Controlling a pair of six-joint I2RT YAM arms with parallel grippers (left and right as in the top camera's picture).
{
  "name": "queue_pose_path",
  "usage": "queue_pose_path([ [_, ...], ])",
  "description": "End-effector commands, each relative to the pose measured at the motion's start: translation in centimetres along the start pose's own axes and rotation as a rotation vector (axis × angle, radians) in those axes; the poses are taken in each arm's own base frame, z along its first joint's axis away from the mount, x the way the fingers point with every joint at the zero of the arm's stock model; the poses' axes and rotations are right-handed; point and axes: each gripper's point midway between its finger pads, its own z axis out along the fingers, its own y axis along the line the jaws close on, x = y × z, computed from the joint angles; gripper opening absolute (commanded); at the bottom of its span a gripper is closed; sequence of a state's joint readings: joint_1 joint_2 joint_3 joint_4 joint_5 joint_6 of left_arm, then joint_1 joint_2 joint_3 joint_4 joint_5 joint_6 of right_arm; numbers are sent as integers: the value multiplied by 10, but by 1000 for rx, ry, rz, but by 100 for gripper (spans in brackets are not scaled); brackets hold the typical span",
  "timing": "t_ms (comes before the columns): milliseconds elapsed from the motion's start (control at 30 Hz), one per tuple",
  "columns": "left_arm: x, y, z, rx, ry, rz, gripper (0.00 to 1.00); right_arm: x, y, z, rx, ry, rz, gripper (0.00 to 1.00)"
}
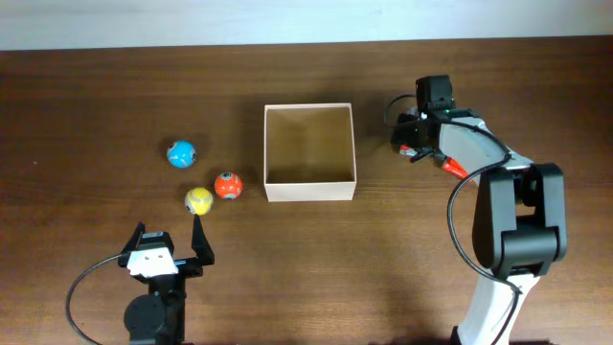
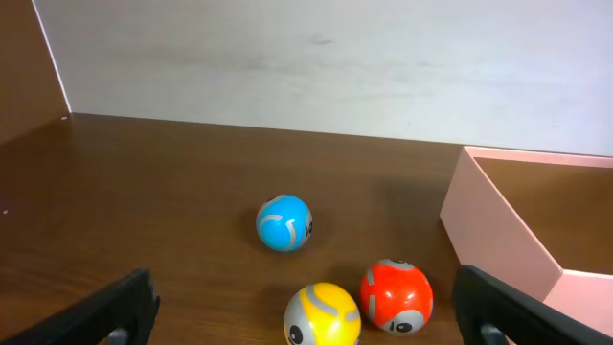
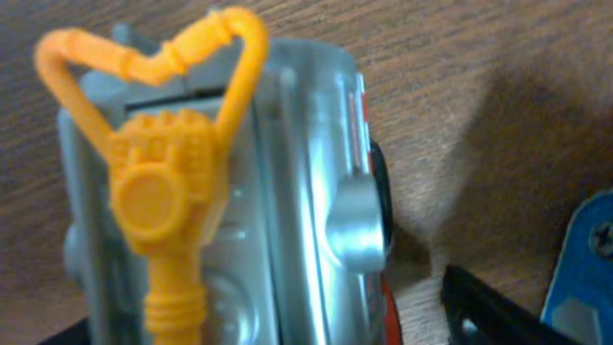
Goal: Pack container
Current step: 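Lower the right gripper onto the yellow-ladder red truck and grasp it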
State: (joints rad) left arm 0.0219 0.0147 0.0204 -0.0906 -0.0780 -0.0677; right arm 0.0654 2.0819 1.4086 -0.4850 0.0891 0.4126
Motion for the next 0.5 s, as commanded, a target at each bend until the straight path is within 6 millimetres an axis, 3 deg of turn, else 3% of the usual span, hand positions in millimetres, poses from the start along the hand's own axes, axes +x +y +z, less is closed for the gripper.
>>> queue_pose_path([
  [0,0,-1,0,9,-2,15,99,-6,2,0,12,-19,-8,73],
  [467,0,-1,0,9,-3,15,99,-7,3,0,12,-23,-178,68],
])
